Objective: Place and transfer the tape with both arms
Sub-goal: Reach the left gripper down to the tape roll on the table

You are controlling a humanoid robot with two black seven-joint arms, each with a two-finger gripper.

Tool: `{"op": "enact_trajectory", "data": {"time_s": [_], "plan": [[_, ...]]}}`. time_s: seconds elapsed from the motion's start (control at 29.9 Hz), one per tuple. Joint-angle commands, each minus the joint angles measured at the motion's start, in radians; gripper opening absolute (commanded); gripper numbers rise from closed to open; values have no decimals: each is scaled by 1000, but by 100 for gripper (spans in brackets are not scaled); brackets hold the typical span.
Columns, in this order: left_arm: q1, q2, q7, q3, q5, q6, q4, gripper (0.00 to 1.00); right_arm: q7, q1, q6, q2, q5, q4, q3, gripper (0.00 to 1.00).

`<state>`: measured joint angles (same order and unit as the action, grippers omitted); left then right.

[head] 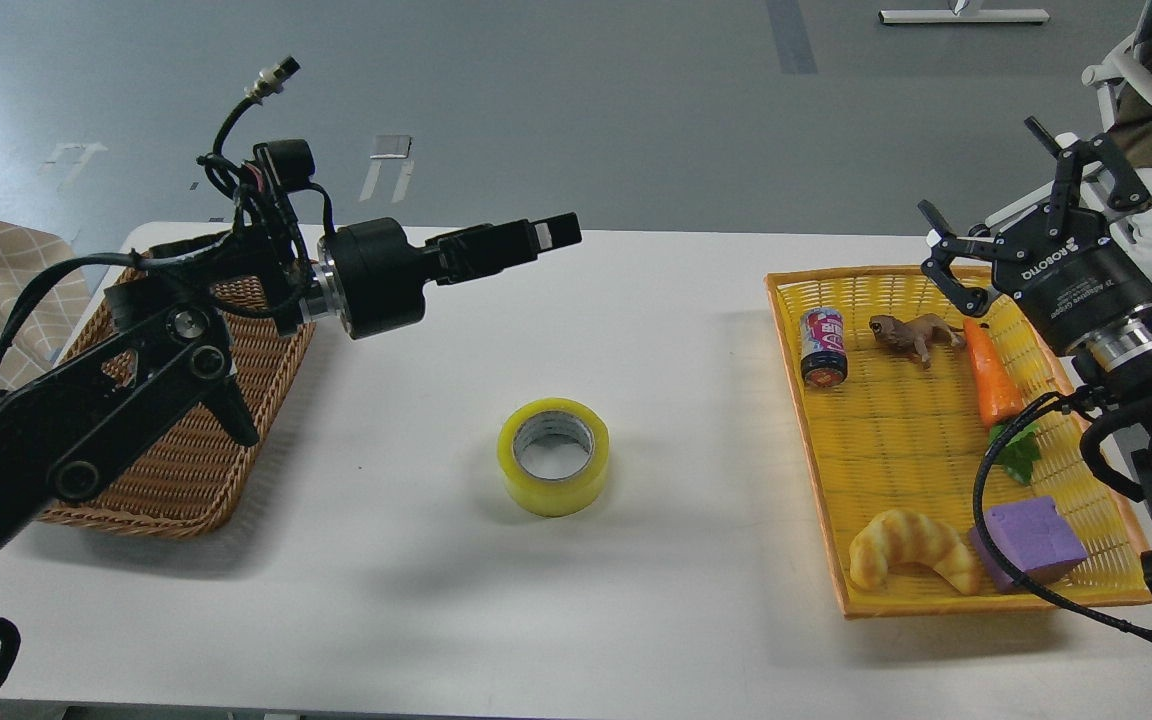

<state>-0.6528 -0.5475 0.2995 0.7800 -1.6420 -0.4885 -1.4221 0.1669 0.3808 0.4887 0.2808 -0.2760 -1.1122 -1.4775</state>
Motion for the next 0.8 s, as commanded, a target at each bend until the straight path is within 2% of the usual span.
{"op": "enact_trajectory", "data": {"time_s": [0.0,0.4,0.53,0.6,0.67,0.77], "plan": [[-27,0,-11,-97,-165,0,-1,98,-1,-10,0,0,0,2,-1,100],[-28,61,-22,-146,-478,0,-8,98,-3,-33,0,0,-2,3,-1,100],[-27,76,-94,-189,-486,0,-6,98,-3,-34,0,-2,-2,3,-1,100],[-27,86,-179,-226,-486,0,3,98,-3,-37,0,-3,-2,3,-1,100],[-25,86,-215,-237,-486,0,6,98,-3,-40,0,-3,-2,3,-1,100],[-25,90,-226,-237,-487,0,35,98,-3,-42,0,-5,-2,5,-1,100]]}}
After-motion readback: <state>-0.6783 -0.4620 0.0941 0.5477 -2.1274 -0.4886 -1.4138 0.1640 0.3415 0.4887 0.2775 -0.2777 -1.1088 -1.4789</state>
